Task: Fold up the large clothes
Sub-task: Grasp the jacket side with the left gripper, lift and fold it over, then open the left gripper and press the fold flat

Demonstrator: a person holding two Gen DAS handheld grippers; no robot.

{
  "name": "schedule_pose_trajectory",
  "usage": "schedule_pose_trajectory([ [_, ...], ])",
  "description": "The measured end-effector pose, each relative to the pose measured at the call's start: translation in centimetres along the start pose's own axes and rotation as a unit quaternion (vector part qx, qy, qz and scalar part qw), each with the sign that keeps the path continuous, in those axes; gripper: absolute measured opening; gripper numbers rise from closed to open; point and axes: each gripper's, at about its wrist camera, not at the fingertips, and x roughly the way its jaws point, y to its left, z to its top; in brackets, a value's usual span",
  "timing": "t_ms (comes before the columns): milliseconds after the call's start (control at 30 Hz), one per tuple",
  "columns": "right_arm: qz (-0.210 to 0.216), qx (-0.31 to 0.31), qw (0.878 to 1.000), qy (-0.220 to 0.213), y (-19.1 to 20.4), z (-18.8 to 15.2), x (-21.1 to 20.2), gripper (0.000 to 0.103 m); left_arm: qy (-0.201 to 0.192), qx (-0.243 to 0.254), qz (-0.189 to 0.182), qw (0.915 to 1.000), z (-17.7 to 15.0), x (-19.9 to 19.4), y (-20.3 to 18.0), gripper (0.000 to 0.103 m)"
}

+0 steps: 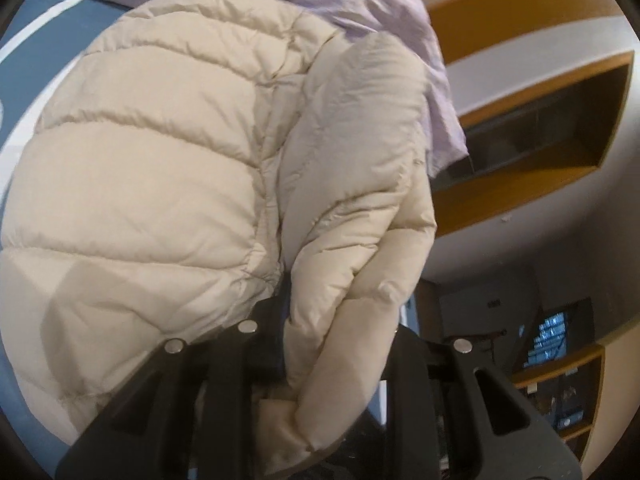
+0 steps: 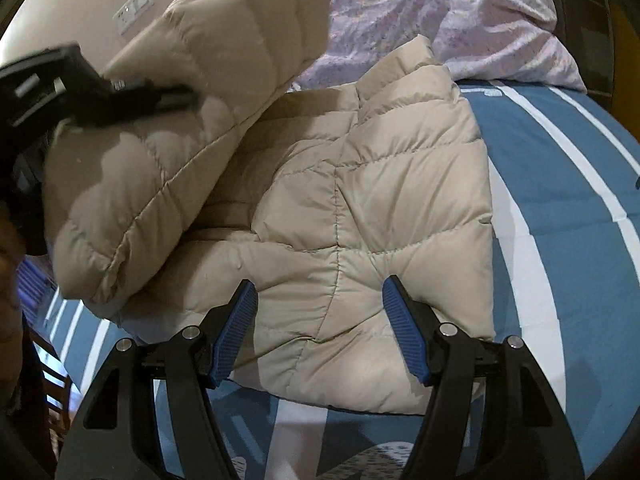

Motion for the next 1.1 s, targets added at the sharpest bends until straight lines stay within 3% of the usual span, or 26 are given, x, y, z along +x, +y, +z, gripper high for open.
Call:
schedule_pose_trajectory([
  [200,0.014,0.019,1.0,-0.009,-0.5,-0.3,-0.3,0.068,0.03,0.005,0.004,0.9995,-0.8,2.9,-2.0,0.03],
  [300,0.017,0.021,1.0,-0.011,-0.5,-0.5,-0.6,0.068,0.051,-0.012,0.0,0.9986,-0.8,3.9,-1.8,0.045],
  [400,0.017,0.017,1.0,-0.012,-0.4,-0.7,-0.8,0.068,0.053,-0.009,-0.019,0.9984,-0.3,3.5,-2.3,0.072],
  [433,0.018,0.018,1.0,-0.012,-0.4,-0.8,-0.9,0.068,0.051,-0.008,-0.024,0.9984,-0.2,2.9,-2.4,0.075],
  [600,0.016,0.022,1.0,-0.014,-0.3,-1.0,-1.2,0.068,0.029,0.026,-0.021,0.999,0.4,-0.3,-3.3,0.079],
  [833,0.018,0.031,0.999,-0.014,-0.7,-0.9,-1.6,0.067,-0.027,0.052,0.06,0.9965,1.6,-5.9,-0.2,0.079],
  [1000,0.018,0.038,0.999,-0.015,-1.0,-1.1,-1.9,0.067,-0.077,0.082,0.157,0.9812,2.9,-7.8,2.8,0.079],
  [1100,0.017,0.039,0.999,-0.014,-1.1,-1.0,-1.9,0.067,-0.083,0.088,0.187,0.9748,3.0,-7.9,4.4,0.079],
])
